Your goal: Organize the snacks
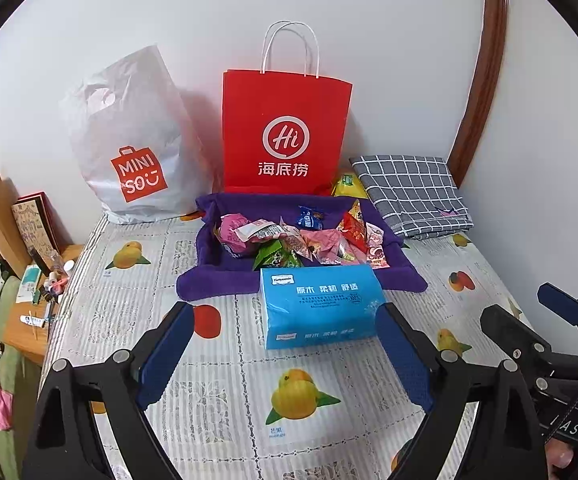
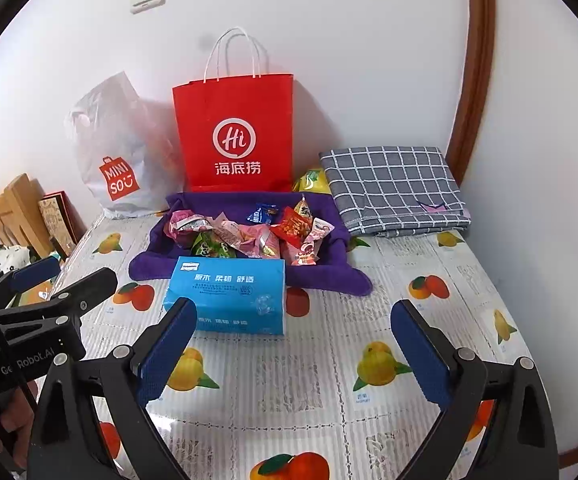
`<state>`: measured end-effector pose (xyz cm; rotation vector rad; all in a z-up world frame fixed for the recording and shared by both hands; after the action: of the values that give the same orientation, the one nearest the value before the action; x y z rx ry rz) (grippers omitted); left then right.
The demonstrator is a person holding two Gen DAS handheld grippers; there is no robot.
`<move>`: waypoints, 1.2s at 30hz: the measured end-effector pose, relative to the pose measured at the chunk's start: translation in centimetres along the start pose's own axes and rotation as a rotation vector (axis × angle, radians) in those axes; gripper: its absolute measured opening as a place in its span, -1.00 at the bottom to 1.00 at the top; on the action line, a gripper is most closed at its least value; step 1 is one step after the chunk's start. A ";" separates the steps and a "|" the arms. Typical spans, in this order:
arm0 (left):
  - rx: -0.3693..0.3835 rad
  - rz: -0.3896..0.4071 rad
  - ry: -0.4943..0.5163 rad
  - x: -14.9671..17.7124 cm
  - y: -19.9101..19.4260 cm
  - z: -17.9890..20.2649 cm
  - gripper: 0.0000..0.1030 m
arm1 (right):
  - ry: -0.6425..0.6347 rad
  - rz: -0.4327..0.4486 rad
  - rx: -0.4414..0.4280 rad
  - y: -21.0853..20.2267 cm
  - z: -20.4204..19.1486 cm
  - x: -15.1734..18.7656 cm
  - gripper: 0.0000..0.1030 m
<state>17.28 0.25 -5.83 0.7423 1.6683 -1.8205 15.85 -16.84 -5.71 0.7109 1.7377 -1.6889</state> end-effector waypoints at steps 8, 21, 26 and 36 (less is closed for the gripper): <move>-0.007 -0.001 0.010 0.2 -0.3 0.4 0.78 | 0.008 -0.011 0.001 -0.2 0.3 0.5 0.88; -0.008 -0.016 0.005 0.4 0.1 -0.2 0.78 | 0.014 -0.018 0.003 0.0 0.2 0.5 0.88; -0.010 -0.023 0.001 0.5 0.4 -0.4 0.78 | 0.016 -0.019 -0.001 0.0 0.0 0.5 0.88; -0.019 -0.028 0.003 0.7 0.7 -0.8 0.78 | 0.023 -0.024 -0.005 0.3 -0.1 0.6 0.88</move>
<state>17.31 0.95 -6.82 0.7177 1.7030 -1.8210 15.69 -16.75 -6.32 0.7125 1.7717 -1.6984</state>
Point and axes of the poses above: each gripper's, at about its wrist camera, not at the fingertips, and y roughly the way its jaws point, z to its right, x to its underside, the point moved 8 cm from there along y, roughly the way its jaws point, and after that the axes turned 1 degree about y, right-handed, at the moved point
